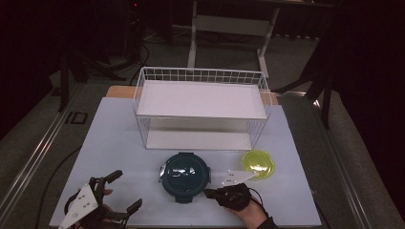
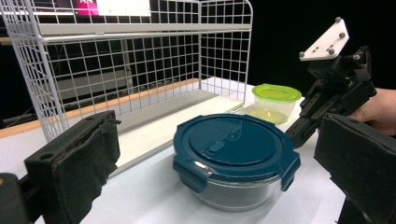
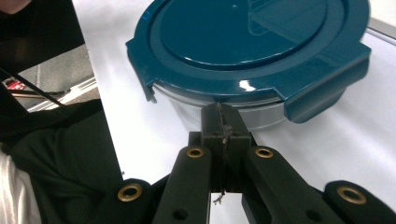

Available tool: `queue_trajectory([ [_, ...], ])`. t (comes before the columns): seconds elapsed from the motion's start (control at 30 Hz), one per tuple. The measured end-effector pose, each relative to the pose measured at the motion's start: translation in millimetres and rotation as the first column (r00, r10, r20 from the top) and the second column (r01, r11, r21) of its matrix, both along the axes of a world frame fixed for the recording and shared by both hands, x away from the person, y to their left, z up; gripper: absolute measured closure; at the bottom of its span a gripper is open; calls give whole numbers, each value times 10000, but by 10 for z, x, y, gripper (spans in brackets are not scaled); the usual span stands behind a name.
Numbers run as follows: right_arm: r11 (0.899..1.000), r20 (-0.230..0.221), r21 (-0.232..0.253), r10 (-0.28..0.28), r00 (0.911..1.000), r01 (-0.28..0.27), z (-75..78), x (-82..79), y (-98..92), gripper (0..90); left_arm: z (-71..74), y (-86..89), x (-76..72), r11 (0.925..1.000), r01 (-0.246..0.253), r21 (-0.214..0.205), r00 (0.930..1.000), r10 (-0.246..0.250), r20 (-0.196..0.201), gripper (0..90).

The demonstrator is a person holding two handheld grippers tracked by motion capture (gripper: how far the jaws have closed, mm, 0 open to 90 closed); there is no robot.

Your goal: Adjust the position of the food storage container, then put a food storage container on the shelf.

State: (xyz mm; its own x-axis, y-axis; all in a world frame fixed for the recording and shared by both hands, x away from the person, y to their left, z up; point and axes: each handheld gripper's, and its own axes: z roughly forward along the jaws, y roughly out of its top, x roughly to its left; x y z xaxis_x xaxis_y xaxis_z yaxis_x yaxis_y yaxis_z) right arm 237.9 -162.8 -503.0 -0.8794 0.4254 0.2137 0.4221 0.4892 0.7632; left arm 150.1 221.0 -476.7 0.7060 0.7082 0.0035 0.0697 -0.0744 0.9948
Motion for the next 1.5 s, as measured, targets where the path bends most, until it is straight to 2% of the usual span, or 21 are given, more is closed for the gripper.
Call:
queue_trajectory([
  [0.2,9999,-62,121,-41,10000,42,1,11,28,900,1,1,-1,10000,35,-3,10000,-35,-9,0],
  [0.43,9973,346,635,-394,9986,372,145,-18,-97,900,-8,-4,10,10000,48,26,9999,-47,-95,0],
  [0.57,9954,442,815,-544,9975,507,190,-33,-139,893,-24,-10,37,9999,145,51,9993,-143,-353,0],
  [0.6,9947,490,877,-583,9971,539,200,-40,-146,856,-30,-13,48,9998,211,12,9988,-210,-443,0],
  [0.73,9929,588,1082,-569,9966,503,239,-49,-151,589,-42,-17,86,9995,306,-37,9976,-307,-617,0],
  [0.8,9914,718,1191,-632,9954,543,260,-55,-144,463,-40,-29,99,9994,344,13,9959,-342,-836,0],
  [0.87,9893,762,1294,-770,9941,668,284,-52,-138,312,-22,-58,116,9983,531,232,9913,-499,-1219,0],
  [0.93,9865,906,1416,-960,9912,826,307,-55,-135,248,14,-107,128,9959,840,341,9854,-779,-1514,0],
  [0.97,9865,906,1416,-960,9912,826,307,-55,-135,248,14,-107,128,9959,840,341,9854,-779,-1514,0],
  [1.0,9871,832,1513,-663,9943,531,342,-47,-137,204,21,-116,131,9955,874,355,9852,-811,-1511,0],
  [1.03,9871,832,1513,-663,9943,531,342,-47,-137,204,35,-125,135,9952,926,331,9848,-867,-1506,0],
  [1.1,9792,1027,1890,-943,9902,736,394,-61,-151,254,79,-131,154,9946,1033,-17,9836,-1024,-1487,0],
  [1.13,9792,1027,1890,-943,9902,736,394,-61,-151,254,79,-131,154,9946,1033,-17,9836,-1024,-1487,0],
  [1.17,9780,1309,1905,-1106,9852,845,415,-73,-150,255,143,-124,203,9934,1084,-366,9811,-1128,-1574,0],
  [1.2,9749,1801,2061,-1227,9760,845,493,-94,-159,239,172,-117,231,9926,1129,-438,9788,-1187,-1670,0],
  [1.27,9700,1563,2229,-1341,9786,973,539,-72,-176,189,228,-114,280,9931,1094,-410,9796,-1148,-1647,0],
  [1.3,9666,1220,2363,-1311,9838,995,558,-57,-189,184,257,-117,303,9936,1086,-305,9799,-1121,-1648,0],
  [1.33,9669,1064,2307,-1367,9849,1092,575,-40,-195,167,283,-122,325,9939,1087,-203,9800,-1105,-1652,0],
  [1.47,9637,1340,1910,-2139,9676,1866,605,4,-188,132,334,-140,438,9934,1148,7,9741,-1124,-1961,0],
  [1.5,9624,1285,1899,-2205,9669,1943,606,21,-186,123,332,-142,471,9929,1191,18,9709,-1161,-2094,0],
])
